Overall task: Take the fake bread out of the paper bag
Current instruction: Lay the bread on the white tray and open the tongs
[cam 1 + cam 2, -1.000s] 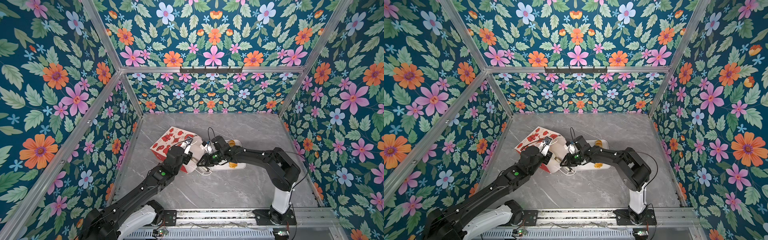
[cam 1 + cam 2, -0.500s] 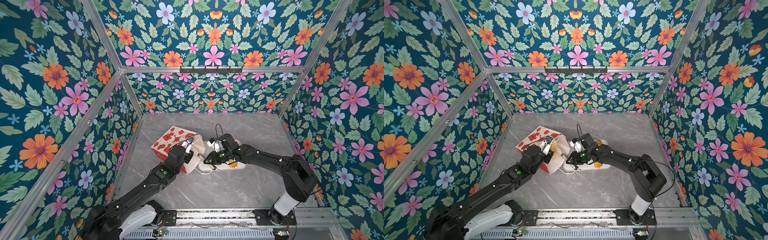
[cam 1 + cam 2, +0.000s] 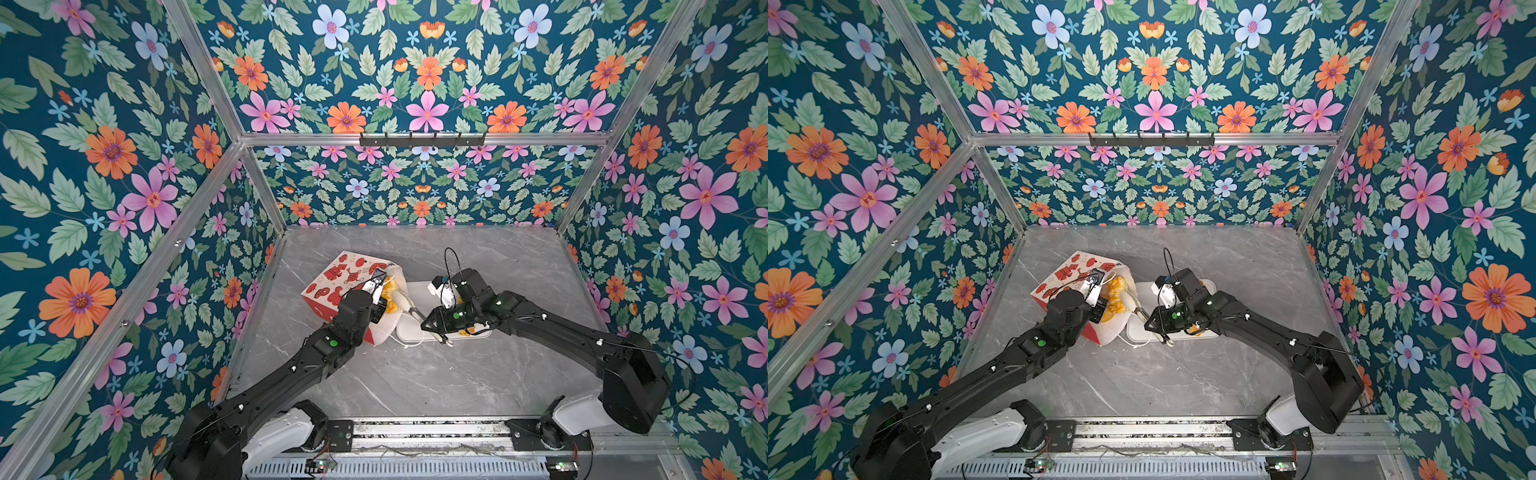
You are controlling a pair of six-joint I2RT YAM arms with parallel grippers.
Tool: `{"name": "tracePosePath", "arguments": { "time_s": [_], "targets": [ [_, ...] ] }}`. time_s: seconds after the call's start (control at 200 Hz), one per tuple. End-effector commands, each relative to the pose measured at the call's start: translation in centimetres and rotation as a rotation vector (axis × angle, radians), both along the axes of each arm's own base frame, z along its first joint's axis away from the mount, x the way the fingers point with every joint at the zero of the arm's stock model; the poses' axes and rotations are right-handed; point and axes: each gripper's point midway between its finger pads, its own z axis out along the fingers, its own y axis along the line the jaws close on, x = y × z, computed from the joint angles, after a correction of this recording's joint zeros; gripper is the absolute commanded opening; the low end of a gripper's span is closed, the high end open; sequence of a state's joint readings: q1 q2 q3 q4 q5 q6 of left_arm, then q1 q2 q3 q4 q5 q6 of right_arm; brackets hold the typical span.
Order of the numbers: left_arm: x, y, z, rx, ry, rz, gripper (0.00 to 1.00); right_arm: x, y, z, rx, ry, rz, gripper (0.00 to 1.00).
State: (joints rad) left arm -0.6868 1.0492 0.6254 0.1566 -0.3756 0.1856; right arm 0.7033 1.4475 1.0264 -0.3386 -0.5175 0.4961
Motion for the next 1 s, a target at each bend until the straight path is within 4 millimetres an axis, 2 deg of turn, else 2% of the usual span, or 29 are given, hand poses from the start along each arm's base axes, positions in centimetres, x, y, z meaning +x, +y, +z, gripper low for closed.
{"name": "tracePosePath", "arguments": {
  "time_s": [0.0,0.14,0.3,0.39,0.475,0.58,0.735,0.86,0.995],
  "targets": [
    [0.7,0.5,1.3,-0.04,-0.047,0.055,0.0,-0.7,-1.1,0.7,-0.009,-0.035,-0.001,0.22],
    [1.0,0.5,1.2,-0.041,-0.037,0.068,0.0,-1.7,-3.4,1.8,-0.022,-0.053,-0.045,0.22],
    [1.0,1.3,1.1,-0.032,-0.043,0.11,0.0,-2.7,-7.3,2.4,-0.048,-0.054,-0.13,0.23],
    [0.9,1.6,1.3,-0.029,-0.043,0.117,0.0,-2.7,-9.7,2.9,-0.038,-0.06,-0.203,0.24],
    [0.7,1.7,1.4,-0.035,-0.045,0.118,0.0,-2.0,-11.3,2.5,-0.027,-0.049,-0.252,0.24],
    [0.5,1.8,1.7,-0.05,-0.053,0.113,0.0,-0.9,-11.9,1.6,0.01,-0.016,-0.276,0.24],
    [0.3,1.8,1.6,-0.058,-0.052,0.11,0.0,0.4,-11.0,0.1,0.043,0.02,-0.266,0.24],
    [0.2,1.8,1.4,-0.068,-0.05,0.105,0.0,0.9,-10.5,-1.9,0.046,0.076,-0.27,0.24],
    [0.1,1.7,1.1,-0.072,-0.047,0.102,0.0,1.1,-11.5,-4.4,0.031,0.151,-0.316,0.23]
  ]
}}
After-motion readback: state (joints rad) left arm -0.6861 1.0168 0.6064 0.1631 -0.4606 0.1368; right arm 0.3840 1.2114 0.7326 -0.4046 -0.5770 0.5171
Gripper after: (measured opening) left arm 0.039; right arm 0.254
